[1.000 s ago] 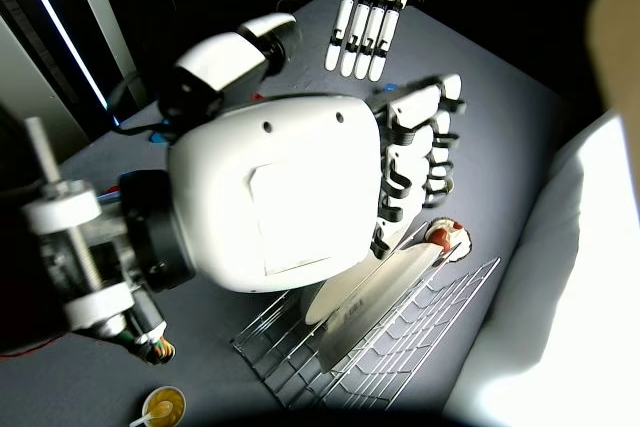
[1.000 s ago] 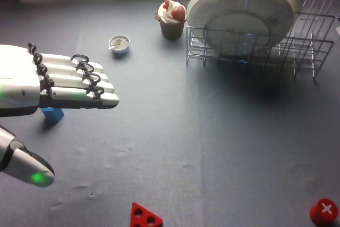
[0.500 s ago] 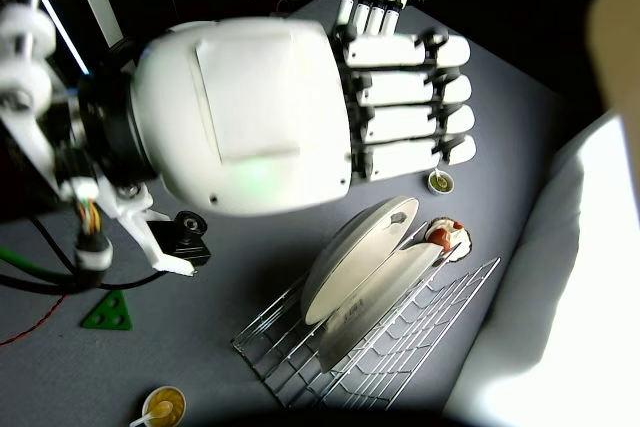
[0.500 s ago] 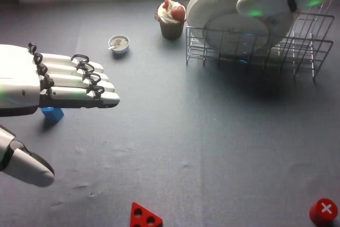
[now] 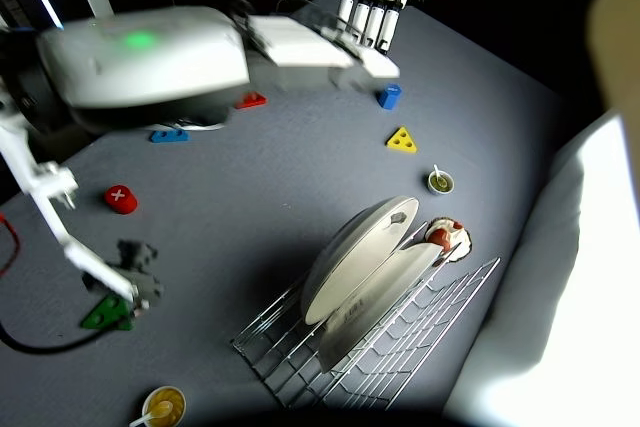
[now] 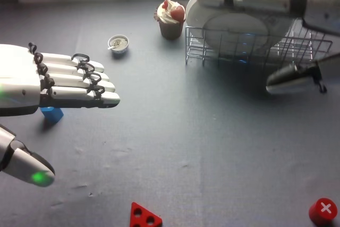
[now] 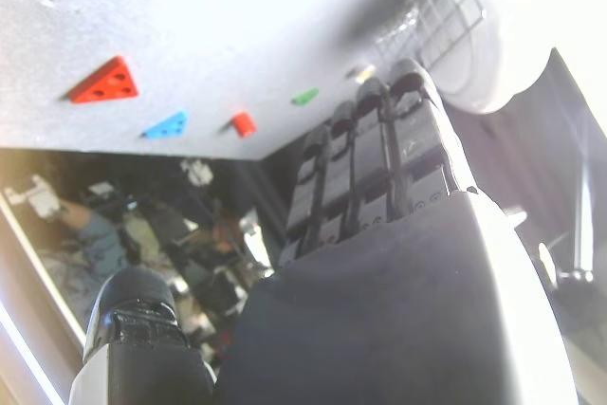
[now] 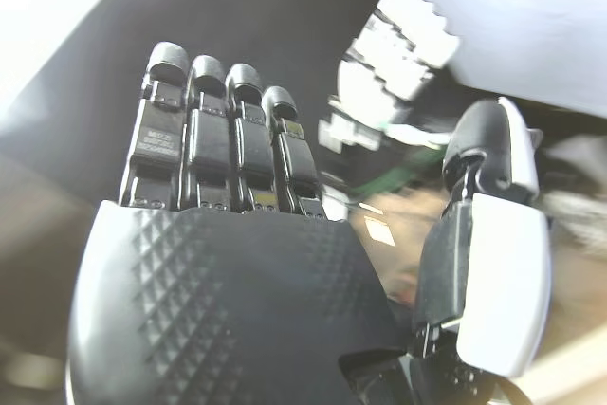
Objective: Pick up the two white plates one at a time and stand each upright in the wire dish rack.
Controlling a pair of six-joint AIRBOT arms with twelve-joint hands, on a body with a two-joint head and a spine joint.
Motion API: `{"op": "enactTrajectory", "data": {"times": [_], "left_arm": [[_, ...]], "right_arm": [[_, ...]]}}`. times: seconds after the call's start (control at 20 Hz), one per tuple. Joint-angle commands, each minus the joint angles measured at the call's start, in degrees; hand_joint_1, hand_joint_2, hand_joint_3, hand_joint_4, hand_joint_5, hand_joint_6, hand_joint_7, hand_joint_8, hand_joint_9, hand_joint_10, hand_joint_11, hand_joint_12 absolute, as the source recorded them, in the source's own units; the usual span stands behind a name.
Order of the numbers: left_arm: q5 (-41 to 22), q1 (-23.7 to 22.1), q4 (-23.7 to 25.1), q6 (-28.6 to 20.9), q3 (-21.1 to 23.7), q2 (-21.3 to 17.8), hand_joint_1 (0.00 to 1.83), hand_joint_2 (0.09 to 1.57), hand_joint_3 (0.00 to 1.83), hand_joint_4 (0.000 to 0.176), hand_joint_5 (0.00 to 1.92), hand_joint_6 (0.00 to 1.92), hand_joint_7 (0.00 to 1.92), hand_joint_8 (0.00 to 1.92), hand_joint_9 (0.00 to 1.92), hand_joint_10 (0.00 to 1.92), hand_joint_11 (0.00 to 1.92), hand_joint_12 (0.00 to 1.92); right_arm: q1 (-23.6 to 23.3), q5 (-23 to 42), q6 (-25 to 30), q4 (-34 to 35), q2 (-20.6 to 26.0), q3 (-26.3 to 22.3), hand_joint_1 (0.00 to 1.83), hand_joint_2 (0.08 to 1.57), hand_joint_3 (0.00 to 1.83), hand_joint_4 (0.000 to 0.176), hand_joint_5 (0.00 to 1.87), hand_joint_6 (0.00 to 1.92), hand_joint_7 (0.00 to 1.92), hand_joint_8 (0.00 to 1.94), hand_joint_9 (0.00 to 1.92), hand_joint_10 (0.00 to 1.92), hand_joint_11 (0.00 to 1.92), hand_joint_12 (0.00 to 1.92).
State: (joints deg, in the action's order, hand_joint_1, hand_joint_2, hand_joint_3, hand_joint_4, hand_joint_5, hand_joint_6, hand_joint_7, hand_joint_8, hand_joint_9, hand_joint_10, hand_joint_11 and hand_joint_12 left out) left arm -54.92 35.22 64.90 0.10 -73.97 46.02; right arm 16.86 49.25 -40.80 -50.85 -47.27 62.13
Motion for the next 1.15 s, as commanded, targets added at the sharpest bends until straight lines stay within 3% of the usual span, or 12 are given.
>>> {"op": "enactTrajectory", "data": {"times": [0.0, 0.25, 0.6, 0.7, 0.8, 0.95, 1.1], "left_arm": [[-3.5, -0.4, -4.0, -0.1, 0.1, -0.3, 0.00, 0.99, 0.00, 0.000, 0.05, 0.00, 0.09, 0.01, 0.08, 0.00, 0.07, 0.00], [-3.4, -0.3, -3.8, -0.1, 0.1, -0.3, 0.00, 1.00, 0.00, 0.000, 0.03, 0.00, 0.06, 0.00, 0.05, 0.00, 0.06, 0.00], [-3.2, -0.2, -3.5, -0.1, 0.1, -0.3, 0.00, 0.99, 0.00, 0.000, 0.04, 0.00, 0.07, 0.01, 0.07, 0.01, 0.07, 0.02], [-3.2, -0.2, -3.5, -0.1, 0.1, -0.3, 0.00, 0.98, 0.00, 0.000, 0.02, 0.00, 0.05, 0.00, 0.05, 0.00, 0.05, 0.01], [-3.2, -0.2, -3.5, -0.1, 0.1, -0.3, 0.00, 0.99, 0.00, 0.000, 0.02, 0.00, 0.04, 0.00, 0.04, 0.00, 0.04, 0.01], [-3.0, -0.2, -3.4, -0.1, 0.2, -0.3, 0.00, 0.98, 0.00, 0.000, 0.01, 0.00, 0.05, 0.00, 0.04, 0.00, 0.04, 0.01], [-3.0, -0.2, -3.2, -0.1, 0.2, -0.3, 0.00, 0.97, 0.00, 0.000, 0.00, 0.00, 0.01, 0.00, 0.01, 0.00, 0.02, 0.00]], "right_arm": [[0.0, 7.0, -0.5, 2.9, 0.9, 0.1, 0.37, 1.02, 0.01, 0.000, 0.12, 0.01, 0.19, 0.01, 0.22, 0.01, 0.23, 0.02], [7.1, 17.8, -0.3, -3.4, 4.7, -0.7, 0.43, 1.03, 0.00, 0.000, 0.17, 0.02, 0.22, 0.01, 0.24, 0.01, 0.25, 0.02], [21.3, 25.1, 0.9, 1.1, 8.7, -0.2, 0.45, 1.06, 0.01, 0.000, 0.22, 0.00, 0.23, 0.00, 0.25, 0.00, 0.28, 0.02], [24.6, 26.9, 0.9, 3.9, 9.8, -0.2, 0.48, 1.05, 0.01, 0.000, 0.16, 0.00, 0.21, 0.00, 0.25, 0.00, 0.29, 0.02], [27.0, 29.0, -0.3, 4.4, 10.5, -0.2, 0.52, 1.04, 0.00, 0.000, 0.17, 0.00, 0.23, 0.01, 0.27, 0.01, 0.28, 0.02], [29.3, 31.1, -0.4, 4.3, 12.0, -1.0, 0.43, 1.06, 0.01, 0.000, 0.16, 0.00, 0.24, 0.00, 0.27, 0.01, 0.30, 0.03], [34.4, 37.1, -1.4, 4.9, 15.7, -2.6, 0.43, 1.06, 0.00, 0.000, 0.17, 0.01, 0.27, 0.01, 0.30, 0.01, 0.33, 0.04]]}}
